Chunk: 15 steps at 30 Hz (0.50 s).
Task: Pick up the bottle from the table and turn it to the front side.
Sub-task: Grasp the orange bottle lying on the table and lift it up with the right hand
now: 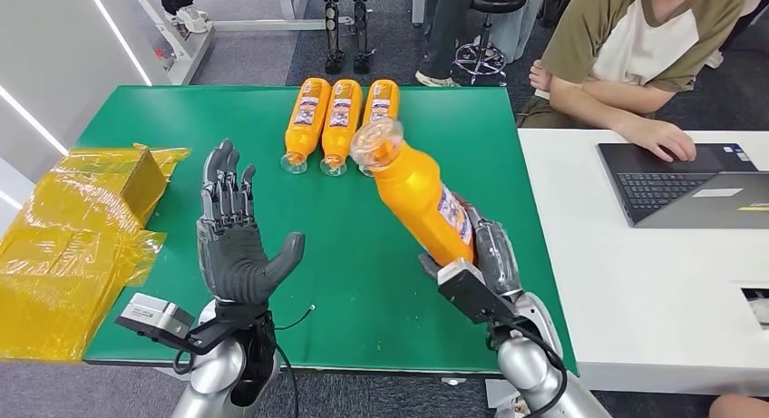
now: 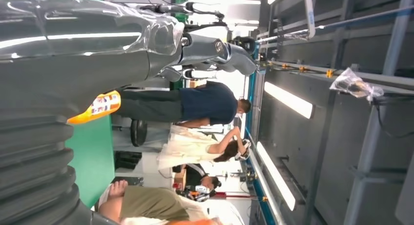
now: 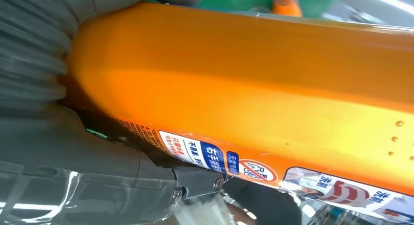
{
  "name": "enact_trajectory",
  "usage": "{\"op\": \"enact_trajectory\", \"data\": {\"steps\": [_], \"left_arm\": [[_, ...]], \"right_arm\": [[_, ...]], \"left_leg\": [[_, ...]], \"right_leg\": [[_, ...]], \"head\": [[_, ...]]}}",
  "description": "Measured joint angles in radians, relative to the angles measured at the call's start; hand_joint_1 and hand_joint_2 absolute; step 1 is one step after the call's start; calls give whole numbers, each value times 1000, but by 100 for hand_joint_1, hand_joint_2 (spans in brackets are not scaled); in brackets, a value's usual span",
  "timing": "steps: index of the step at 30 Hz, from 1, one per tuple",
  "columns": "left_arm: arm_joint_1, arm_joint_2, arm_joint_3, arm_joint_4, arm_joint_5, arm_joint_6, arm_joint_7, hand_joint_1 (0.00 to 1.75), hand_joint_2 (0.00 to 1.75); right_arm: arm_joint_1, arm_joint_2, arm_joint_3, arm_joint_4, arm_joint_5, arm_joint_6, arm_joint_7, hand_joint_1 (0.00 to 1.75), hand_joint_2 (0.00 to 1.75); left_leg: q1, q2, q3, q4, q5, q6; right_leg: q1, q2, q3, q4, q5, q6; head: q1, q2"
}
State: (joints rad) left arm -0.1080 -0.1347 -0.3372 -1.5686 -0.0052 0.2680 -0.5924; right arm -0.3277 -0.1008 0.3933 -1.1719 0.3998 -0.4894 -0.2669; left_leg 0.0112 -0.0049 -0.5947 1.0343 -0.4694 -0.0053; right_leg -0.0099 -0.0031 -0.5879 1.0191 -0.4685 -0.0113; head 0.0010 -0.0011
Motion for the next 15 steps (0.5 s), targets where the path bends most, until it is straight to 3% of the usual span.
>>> {"op": "enact_trajectory", "data": {"steps": [8,15], "left_arm": [[-1,-1,-9,0,15,-64,46,0,175],[-3,-1,-58,7,88,-298,95,0,175]], "right_arm": [[149,82,-54,-150,-13,-20,-2,175,175],[185,108,-70,-212,57,56,31,175,175]], "left_leg": [[0,0,0,0,0,0],[0,1,0,0,0,0]], "right_leg": [[0,0,-1,0,0,0],[0,1,-1,0,0,0]], "head": [[0,0],[0,0]]}}
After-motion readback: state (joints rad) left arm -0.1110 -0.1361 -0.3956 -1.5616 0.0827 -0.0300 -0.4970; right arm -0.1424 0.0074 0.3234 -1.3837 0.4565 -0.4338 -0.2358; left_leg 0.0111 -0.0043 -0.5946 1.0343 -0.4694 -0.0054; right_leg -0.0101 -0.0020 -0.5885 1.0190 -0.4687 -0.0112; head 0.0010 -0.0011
